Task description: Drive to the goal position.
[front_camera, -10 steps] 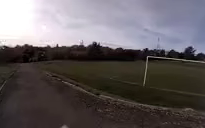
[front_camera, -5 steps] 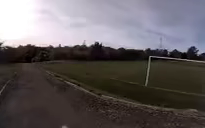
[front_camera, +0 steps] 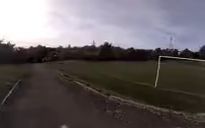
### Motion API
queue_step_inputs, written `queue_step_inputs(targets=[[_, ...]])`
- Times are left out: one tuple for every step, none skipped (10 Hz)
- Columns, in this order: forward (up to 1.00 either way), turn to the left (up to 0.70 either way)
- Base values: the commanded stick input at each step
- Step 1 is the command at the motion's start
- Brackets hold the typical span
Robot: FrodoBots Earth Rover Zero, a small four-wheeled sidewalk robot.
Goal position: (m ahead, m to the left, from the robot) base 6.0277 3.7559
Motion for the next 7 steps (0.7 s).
queue_step_inputs(targets=[[0.0,0.7],[0.0,0.7],[0.0,0.6],[0.11,0.41],[0.55,0.11],[0.7,0.0],[0.7,0.0]])
